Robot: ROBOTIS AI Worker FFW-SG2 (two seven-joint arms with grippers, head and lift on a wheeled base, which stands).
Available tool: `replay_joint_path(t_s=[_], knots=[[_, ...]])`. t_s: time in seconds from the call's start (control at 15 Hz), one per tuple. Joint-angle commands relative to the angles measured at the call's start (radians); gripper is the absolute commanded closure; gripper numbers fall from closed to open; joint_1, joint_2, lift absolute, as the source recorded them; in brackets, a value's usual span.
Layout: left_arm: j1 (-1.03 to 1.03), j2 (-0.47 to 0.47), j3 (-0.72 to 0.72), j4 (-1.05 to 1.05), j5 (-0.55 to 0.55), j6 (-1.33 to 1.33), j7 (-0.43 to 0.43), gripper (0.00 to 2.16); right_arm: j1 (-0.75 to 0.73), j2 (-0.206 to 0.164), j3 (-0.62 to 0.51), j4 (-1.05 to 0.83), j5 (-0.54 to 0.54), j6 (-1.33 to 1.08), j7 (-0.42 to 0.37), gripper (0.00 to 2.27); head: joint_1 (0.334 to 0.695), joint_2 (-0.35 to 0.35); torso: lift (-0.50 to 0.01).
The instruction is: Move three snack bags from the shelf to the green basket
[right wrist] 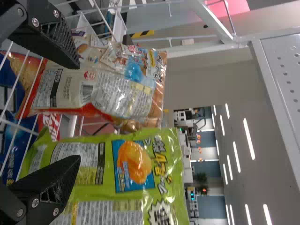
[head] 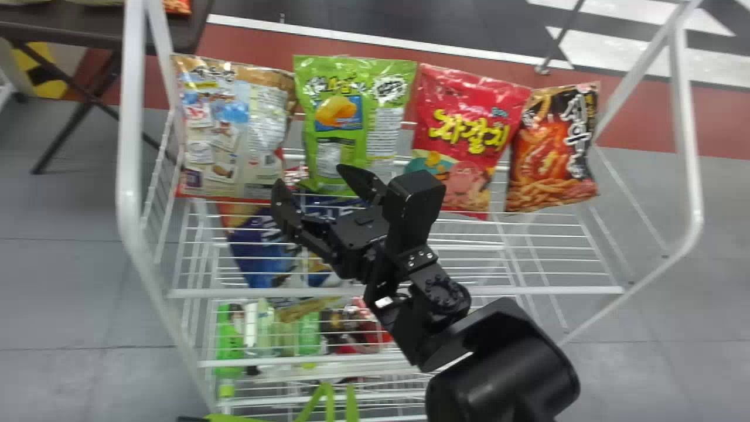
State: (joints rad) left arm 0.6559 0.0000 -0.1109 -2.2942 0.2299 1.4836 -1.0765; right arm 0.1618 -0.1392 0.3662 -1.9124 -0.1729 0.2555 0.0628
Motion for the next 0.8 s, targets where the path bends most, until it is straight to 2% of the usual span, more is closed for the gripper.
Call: replay_joint_path(t_s=[0.0,0.13,0.2,0.4,0.47,0.53,0.73], knots=[[-0.006,-0.003,0.014,-0.03,0.02,0.013,0.004,1.75,-0.068,0.023,0.026,0.072,-0.002,0.002,0.0,0.14,0.695,-0.139,-0.043],[-0.006,-0.003,0.02,-0.047,0.023,0.028,0.007,1.75,-0.128,0.046,0.039,0.128,-0.003,0.011,0.022,0.17,0.695,-0.103,-0.043],[-0.006,-0.003,0.025,-0.051,0.028,0.028,0.007,1.75,-0.15,0.055,0.04,0.141,-0.002,0.038,0.046,0.42,0.695,-0.071,-0.043],[-0.01,-0.003,0.028,-0.051,0.028,0.025,0.01,1.75,-0.196,0.069,0.048,0.159,-0.011,0.127,0.101,1.52,0.695,-0.029,-0.043],[-0.015,-0.003,0.026,-0.051,0.028,0.025,0.01,1.75,-0.206,0.067,0.048,0.158,-0.011,0.152,0.103,1.64,0.695,-0.004,-0.043],[-0.018,-0.003,0.025,-0.051,0.028,0.025,0.01,1.75,-0.219,0.066,0.048,0.161,-0.007,0.164,0.111,1.66,0.695,0.002,-0.043],[-0.022,-0.003,0.025,-0.047,0.028,0.025,0.012,1.75,-0.26,0.063,0.042,0.185,-0.013,0.216,0.14,2.14,0.695,0.008,-0.043]])
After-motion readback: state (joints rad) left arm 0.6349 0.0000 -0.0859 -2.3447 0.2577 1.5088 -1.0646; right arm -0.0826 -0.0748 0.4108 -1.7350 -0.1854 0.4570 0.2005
